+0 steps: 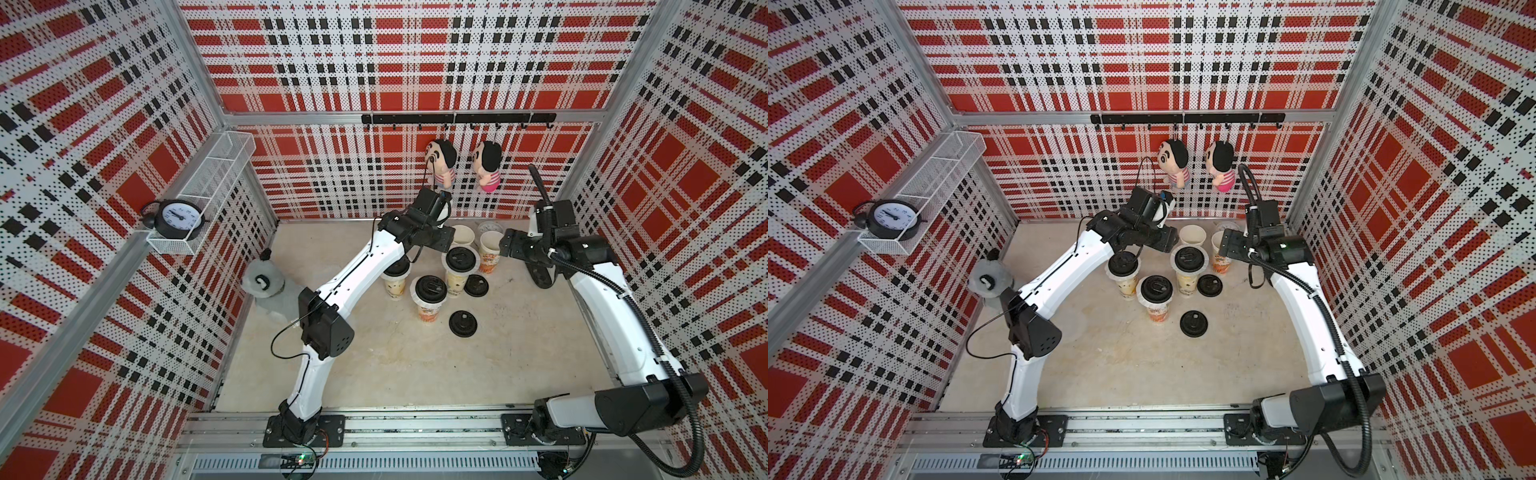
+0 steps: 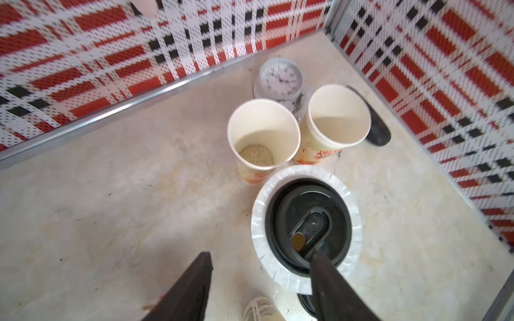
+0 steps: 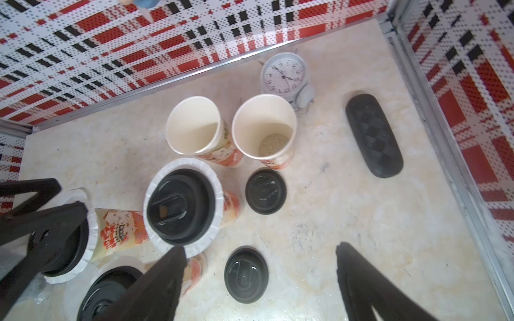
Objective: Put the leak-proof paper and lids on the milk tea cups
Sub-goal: Secure the cup lid on the cup.
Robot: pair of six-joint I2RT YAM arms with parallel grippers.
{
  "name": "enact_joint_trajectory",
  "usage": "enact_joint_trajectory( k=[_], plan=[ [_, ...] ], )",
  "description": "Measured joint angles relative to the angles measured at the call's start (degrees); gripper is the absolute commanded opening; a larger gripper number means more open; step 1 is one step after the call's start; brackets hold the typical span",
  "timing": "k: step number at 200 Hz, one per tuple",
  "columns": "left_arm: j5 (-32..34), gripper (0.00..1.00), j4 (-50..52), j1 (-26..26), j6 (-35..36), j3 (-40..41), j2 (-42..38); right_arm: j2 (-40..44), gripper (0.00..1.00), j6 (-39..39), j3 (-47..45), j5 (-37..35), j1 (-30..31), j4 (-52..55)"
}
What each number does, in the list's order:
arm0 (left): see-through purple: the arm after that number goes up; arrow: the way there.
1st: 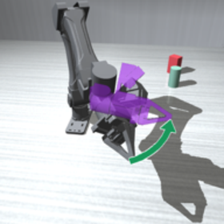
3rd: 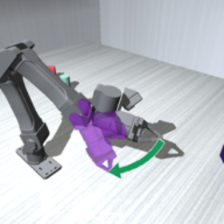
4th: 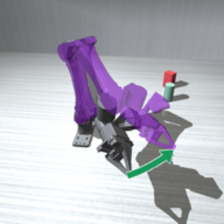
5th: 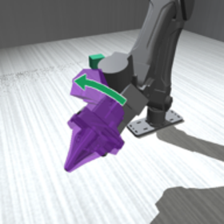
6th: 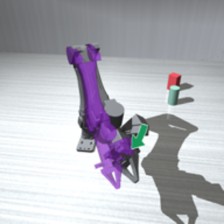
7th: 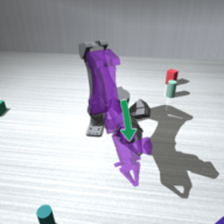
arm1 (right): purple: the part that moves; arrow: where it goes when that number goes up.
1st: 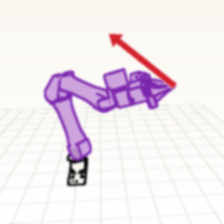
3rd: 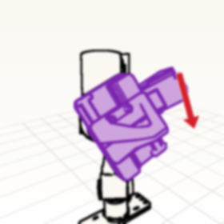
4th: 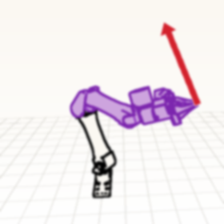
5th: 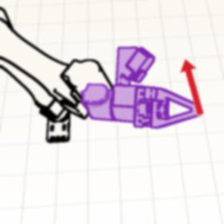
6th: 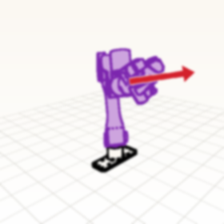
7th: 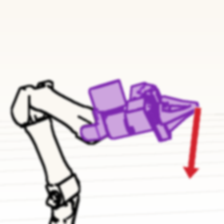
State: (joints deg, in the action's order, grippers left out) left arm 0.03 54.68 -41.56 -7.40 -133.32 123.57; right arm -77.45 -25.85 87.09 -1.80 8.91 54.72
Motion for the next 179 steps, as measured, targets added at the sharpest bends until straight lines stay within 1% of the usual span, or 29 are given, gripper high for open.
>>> enact_joint_trajectory(
  k=[24, 57, 97, 179],
  plan=[
    [0.1, 0.66, 1.6, -1.5, 2.4, 0.0, 2.1, 1.4, 0.88, 0.0, -6.1, 3.2, -2.4, -1.3],
    [0.1, 0.67, 1.5, -2.5, 3.6, -0.1, 2.5, 1.4, 0.88, -0.2, -11.0, 5.7, -3.0, -2.4],
    [0.4, 0.66, 0.8, -2.5, 3.8, -0.1, 2.5, 1.7, 0.88, -0.4, -13.0, 7.3, -3.0, -4.1],
    [1.8, 0.66, -1.5, -2.4, 3.8, -0.1, 3.5, 2.0, 0.87, -0.4, -13.8, 8.1, -3.0, -5.3]
  ],
)
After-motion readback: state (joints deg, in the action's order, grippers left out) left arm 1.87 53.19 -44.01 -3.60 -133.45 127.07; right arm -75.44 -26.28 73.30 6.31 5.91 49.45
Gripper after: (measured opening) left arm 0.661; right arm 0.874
